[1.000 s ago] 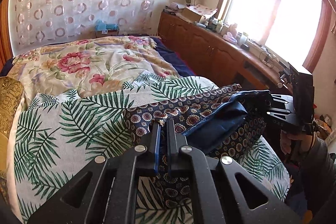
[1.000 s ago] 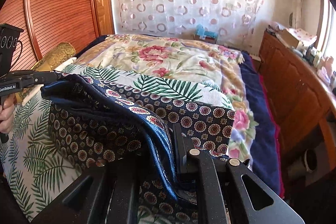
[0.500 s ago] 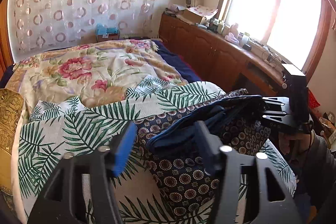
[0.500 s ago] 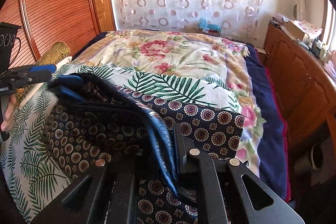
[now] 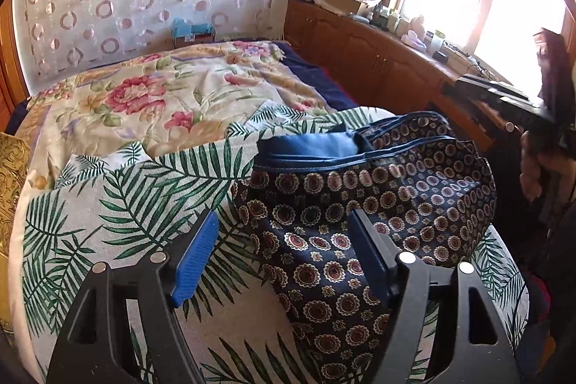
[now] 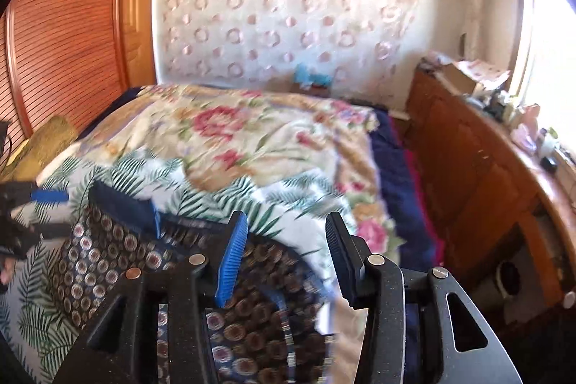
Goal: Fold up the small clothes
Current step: 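Grasp the folded navy shirt bundle with both grippers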
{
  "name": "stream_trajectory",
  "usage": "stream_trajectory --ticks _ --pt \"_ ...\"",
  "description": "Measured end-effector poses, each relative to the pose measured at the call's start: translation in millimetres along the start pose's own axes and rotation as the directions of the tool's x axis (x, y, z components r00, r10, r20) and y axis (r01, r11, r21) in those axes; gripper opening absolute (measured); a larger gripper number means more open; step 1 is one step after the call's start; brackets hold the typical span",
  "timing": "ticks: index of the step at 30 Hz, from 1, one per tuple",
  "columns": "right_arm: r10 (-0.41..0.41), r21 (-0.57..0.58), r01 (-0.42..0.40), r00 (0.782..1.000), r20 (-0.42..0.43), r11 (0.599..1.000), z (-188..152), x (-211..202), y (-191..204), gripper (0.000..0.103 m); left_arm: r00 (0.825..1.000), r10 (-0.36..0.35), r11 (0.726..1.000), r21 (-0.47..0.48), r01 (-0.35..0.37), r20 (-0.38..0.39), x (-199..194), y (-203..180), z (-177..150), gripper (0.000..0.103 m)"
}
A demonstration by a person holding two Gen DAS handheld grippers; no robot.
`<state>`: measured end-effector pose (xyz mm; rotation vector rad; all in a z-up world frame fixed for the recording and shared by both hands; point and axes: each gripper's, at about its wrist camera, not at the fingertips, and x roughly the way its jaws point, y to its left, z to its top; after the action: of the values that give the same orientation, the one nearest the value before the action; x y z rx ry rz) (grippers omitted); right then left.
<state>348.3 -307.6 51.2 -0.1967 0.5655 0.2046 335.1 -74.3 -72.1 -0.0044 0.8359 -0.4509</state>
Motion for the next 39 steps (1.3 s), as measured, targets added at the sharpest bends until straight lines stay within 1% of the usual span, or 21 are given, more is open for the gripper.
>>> stream_trajectory --ticks 1,3,5,8,10,11,13,14,17,18,19,20,21,22,24,28,30,33,36,39 --pt "0.005 0.006 -0.005 1.000 0.005 1.000 1 -5 -3 0.049 1.000 0.001 1.000 -0.005 -0.001 -0.010 3 2 -1 0.075" --pt "0.017 0.022 -0.017 1.000 0.007 1.000 -3 -13 -6 0.057 1.000 0.003 1.000 -0.012 -0.004 -0.024 8 3 -3 0.075" --pt "0.033 0.041 -0.032 0.999 -0.009 0.999 -11 -18 -7 0.068 0.999 -0.002 1.000 -0.025 0.001 -0.037 14 7 -4 0.075" --pt "0.052 0.068 -0.047 0.996 -0.068 0.997 -30 -17 -10 0.070 0.998 -0.022 0.999 -0.050 0.019 -0.059 23 12 -3 0.074" --pt "0.045 0.074 -0.038 0.994 -0.103 0.997 -40 -14 -12 0.070 0.996 -0.039 0.997 -0.073 0.034 -0.079 32 17 -3 0.064" --pt "0.046 0.081 -0.037 0.992 -0.118 0.996 -43 -13 -15 0.070 0.995 -0.049 0.996 -0.083 0.042 -0.086 34 18 -3 0.062" --pt "0.052 0.096 -0.039 0.988 -0.146 0.995 -48 -9 -19 0.070 0.993 -0.070 0.993 -0.102 0.060 -0.094 39 19 -3 0.056" --pt "0.053 0.102 -0.037 0.987 -0.154 0.994 -46 -8 -21 0.070 0.992 -0.080 0.992 -0.110 0.070 -0.099 41 19 -4 0.055" --pt "0.063 0.116 -0.044 0.984 -0.167 0.992 -49 -7 -26 0.070 0.992 -0.081 0.993 -0.098 0.072 -0.092 43 15 -4 0.054" --pt "0.063 0.119 -0.043 0.984 -0.168 0.992 -50 -7 -26 0.070 0.992 -0.087 0.992 -0.097 0.078 -0.092 44 14 -4 0.049" --pt "0.065 0.123 -0.044 0.983 -0.170 0.991 -50 -8 -28 0.070 0.991 -0.095 0.992 -0.095 0.087 -0.093 45 13 -4 0.034" --pt "0.067 0.125 -0.046 0.983 -0.172 0.991 -51 -7 -28 0.070 0.990 -0.102 0.991 -0.093 0.093 -0.096 46 13 -4 0.026" --pt "0.068 0.129 -0.046 0.982 -0.175 0.991 -51 -6 -29 0.070 0.990 -0.105 0.991 -0.088 0.096 -0.099 47 12 -4 0.014" --pt "0.069 0.129 -0.046 0.982 -0.177 0.991 -51 -5 -28 0.070 0.989 -0.108 0.991 -0.086 0.099 -0.100 47 11 -4 0.007" --pt "0.074 0.131 -0.051 0.981 -0.179 0.990 -53 -2 -27 0.070 0.992 -0.097 0.993 -0.068 0.092 -0.082 39 8 -3 0.006" --pt "0.089 0.134 -0.066 0.981 -0.174 0.989 -51 -2 -22 0.071 0.997 -0.082 0.995 -0.056 0.082 0.006 0 11 3 0.006" --pt "0.102 0.132 -0.080 0.980 -0.171 0.988 -50 0 -17 0.070 0.998 -0.049 0.997 -0.050 0.051 0.032 -15 17 2 0.006" --pt "0.134 0.122 -0.114 0.976 -0.170 0.986 -49 5 -8 0.071 0.999 -0.013 0.997 -0.070 0.015 0.037 -30 37 -4 0.006" --pt "0.172 0.110 -0.154 0.968 -0.182 0.982 -46 17 4 0.071 0.999 0.029 0.996 -0.087 -0.026 0.026 -35 55 -14 0.006" --pt "0.207 0.092 -0.193 0.959 -0.194 0.977 -41 32 17 0.071 0.999 0.034 0.993 -0.110 -0.033 0.006 -33 67 -23 0.006"
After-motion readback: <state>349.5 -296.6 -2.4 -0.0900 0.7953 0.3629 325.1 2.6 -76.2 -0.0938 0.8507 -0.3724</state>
